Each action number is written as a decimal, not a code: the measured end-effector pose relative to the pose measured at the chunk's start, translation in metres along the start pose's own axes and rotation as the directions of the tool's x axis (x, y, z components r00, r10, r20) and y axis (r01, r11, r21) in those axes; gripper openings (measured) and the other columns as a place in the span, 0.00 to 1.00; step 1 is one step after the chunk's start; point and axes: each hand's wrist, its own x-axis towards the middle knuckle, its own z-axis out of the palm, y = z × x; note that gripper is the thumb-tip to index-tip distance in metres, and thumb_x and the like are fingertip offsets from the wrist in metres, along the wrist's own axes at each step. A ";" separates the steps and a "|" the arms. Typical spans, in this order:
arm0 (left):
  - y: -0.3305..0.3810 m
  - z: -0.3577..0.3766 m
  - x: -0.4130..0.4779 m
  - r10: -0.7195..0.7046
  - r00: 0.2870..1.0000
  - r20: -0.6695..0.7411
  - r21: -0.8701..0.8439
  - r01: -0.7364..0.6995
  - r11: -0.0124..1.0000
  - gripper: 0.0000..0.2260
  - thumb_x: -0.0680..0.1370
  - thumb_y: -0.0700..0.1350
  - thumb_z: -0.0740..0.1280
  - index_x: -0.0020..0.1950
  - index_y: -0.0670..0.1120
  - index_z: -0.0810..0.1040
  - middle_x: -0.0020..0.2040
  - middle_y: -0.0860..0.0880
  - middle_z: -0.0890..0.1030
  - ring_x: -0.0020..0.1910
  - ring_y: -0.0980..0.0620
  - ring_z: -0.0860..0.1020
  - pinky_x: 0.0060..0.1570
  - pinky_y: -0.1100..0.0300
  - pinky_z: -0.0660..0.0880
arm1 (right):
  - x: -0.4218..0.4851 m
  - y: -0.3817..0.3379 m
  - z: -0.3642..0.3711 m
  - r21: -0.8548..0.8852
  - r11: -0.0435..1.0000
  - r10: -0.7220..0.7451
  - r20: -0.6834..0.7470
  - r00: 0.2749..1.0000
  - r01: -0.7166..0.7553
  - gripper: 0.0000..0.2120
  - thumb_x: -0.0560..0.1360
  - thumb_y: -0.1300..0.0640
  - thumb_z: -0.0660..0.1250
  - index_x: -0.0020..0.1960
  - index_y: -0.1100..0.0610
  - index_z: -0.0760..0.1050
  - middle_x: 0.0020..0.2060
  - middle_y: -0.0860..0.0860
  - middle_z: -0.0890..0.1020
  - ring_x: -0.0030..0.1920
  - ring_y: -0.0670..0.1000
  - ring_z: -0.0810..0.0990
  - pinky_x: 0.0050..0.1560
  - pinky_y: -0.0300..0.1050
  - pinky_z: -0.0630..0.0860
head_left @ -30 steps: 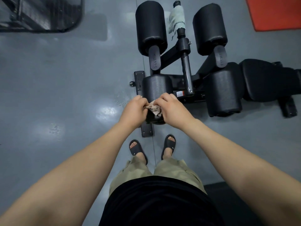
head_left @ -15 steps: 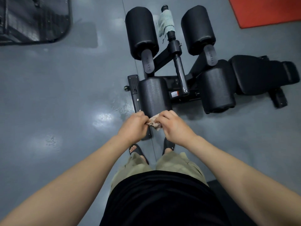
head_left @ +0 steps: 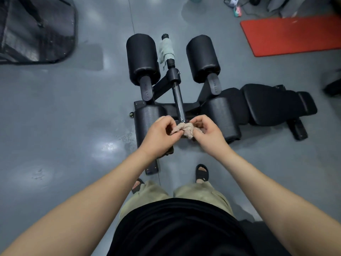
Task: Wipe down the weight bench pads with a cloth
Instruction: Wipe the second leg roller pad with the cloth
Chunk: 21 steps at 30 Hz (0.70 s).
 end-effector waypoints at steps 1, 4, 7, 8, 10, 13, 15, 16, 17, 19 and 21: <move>0.009 0.008 0.007 -0.010 1.000 -0.008 -0.011 0.009 1.000 0.10 0.74 0.44 0.75 0.42 0.49 0.74 0.41 0.53 0.77 0.40 0.59 0.75 0.41 0.66 0.70 | 0.008 0.000 -0.010 0.018 1.000 -0.007 0.007 1.000 0.007 0.11 0.75 0.63 0.67 0.49 0.47 0.78 0.47 0.49 0.84 0.45 0.47 0.81 0.52 0.51 0.79; 0.030 0.031 0.026 -0.045 0.999 -0.001 -0.087 0.044 0.995 0.04 0.76 0.45 0.71 0.48 0.54 0.79 0.47 0.55 0.81 0.47 0.58 0.80 0.50 0.61 0.78 | 0.028 0.002 -0.043 0.077 0.997 -0.023 0.018 1.000 0.021 0.07 0.77 0.63 0.68 0.50 0.52 0.81 0.46 0.51 0.86 0.45 0.48 0.82 0.52 0.50 0.80; 0.048 0.065 0.047 -0.079 0.997 -0.025 -0.021 0.079 0.997 0.07 0.78 0.43 0.68 0.53 0.54 0.82 0.52 0.55 0.80 0.52 0.60 0.79 0.55 0.65 0.75 | 0.053 0.019 -0.088 0.122 0.992 0.023 0.124 0.992 -0.038 0.09 0.80 0.54 0.65 0.52 0.51 0.84 0.49 0.48 0.87 0.53 0.47 0.84 0.59 0.51 0.80; 0.057 0.082 0.055 -0.106 0.994 -0.035 -0.009 0.106 0.994 0.08 0.78 0.43 0.68 0.54 0.52 0.83 0.52 0.54 0.80 0.52 0.60 0.79 0.56 0.64 0.75 | 0.061 0.026 -0.107 0.130 0.989 0.042 0.180 0.983 -0.066 0.12 0.80 0.48 0.64 0.54 0.50 0.84 0.51 0.47 0.87 0.56 0.48 0.84 0.62 0.54 0.78; 0.070 0.115 0.069 -0.174 0.984 -0.042 -0.009 0.174 0.985 0.07 0.78 0.43 0.68 0.54 0.52 0.82 0.52 0.53 0.81 0.51 0.58 0.80 0.57 0.59 0.77 | 0.073 0.039 -0.140 0.115 0.991 0.034 0.258 0.965 -0.065 0.17 0.79 0.41 0.63 0.56 0.50 0.84 0.52 0.47 0.86 0.58 0.49 0.83 0.64 0.54 0.77; 0.085 0.160 0.086 -0.311 0.950 -0.015 -0.130 0.306 0.943 0.04 0.79 0.42 0.69 0.51 0.52 0.81 0.50 0.50 0.84 0.47 0.54 0.84 0.56 0.49 0.81 | 0.086 0.055 -0.179 -0.007 1.000 0.006 0.285 0.959 -0.004 0.12 0.79 0.45 0.67 0.61 0.44 0.79 0.53 0.42 0.85 0.55 0.39 0.82 0.59 0.43 0.76; 0.098 0.188 0.099 -0.381 0.923 -0.047 -0.183 0.367 0.912 0.02 0.79 0.45 0.69 0.48 0.52 0.82 0.45 0.52 0.85 0.46 0.51 0.84 0.56 0.46 0.81 | 0.095 0.065 -0.208 -0.065 0.998 -0.002 0.337 0.942 0.025 0.19 0.76 0.42 0.69 0.66 0.39 0.72 0.56 0.39 0.82 0.56 0.37 0.81 0.59 0.41 0.77; 0.102 0.198 0.105 -0.406 0.912 -0.066 -0.190 0.387 0.902 0.02 0.79 0.47 0.69 0.48 0.52 0.82 0.44 0.53 0.85 0.46 0.51 0.84 0.56 0.47 0.80 | 0.098 0.069 -0.219 -0.090 0.995 -0.009 0.368 0.930 0.045 0.21 0.75 0.41 0.70 0.66 0.38 0.70 0.57 0.38 0.82 0.56 0.37 0.80 0.59 0.39 0.76; 0.108 0.208 0.112 -0.425 0.902 -0.082 -0.204 0.402 0.892 0.03 0.80 0.48 0.69 0.48 0.52 0.83 0.43 0.53 0.85 0.46 0.51 0.83 0.55 0.49 0.80 | 0.103 0.074 -0.230 -0.108 0.992 -0.017 0.397 0.918 0.065 0.22 0.74 0.41 0.72 0.65 0.38 0.70 0.56 0.38 0.82 0.55 0.37 0.80 0.58 0.37 0.76; 0.118 0.223 0.124 -0.465 0.882 -0.079 -0.257 0.433 0.864 0.06 0.81 0.45 0.68 0.48 0.47 0.84 0.41 0.52 0.85 0.42 0.52 0.82 0.52 0.52 0.80 | 0.111 0.081 -0.244 -0.139 0.981 -0.068 0.398 0.915 0.134 0.18 0.73 0.46 0.75 0.60 0.40 0.75 0.53 0.40 0.81 0.53 0.37 0.79 0.56 0.34 0.75; 0.126 0.233 0.133 -0.508 0.860 -0.039 -0.316 0.472 0.823 0.09 0.82 0.41 0.65 0.49 0.43 0.85 0.43 0.48 0.86 0.44 0.50 0.84 0.52 0.54 0.82 | 0.120 0.091 -0.252 -0.166 0.967 -0.129 0.343 0.930 0.195 0.12 0.74 0.51 0.75 0.56 0.44 0.78 0.53 0.44 0.78 0.54 0.38 0.77 0.56 0.29 0.71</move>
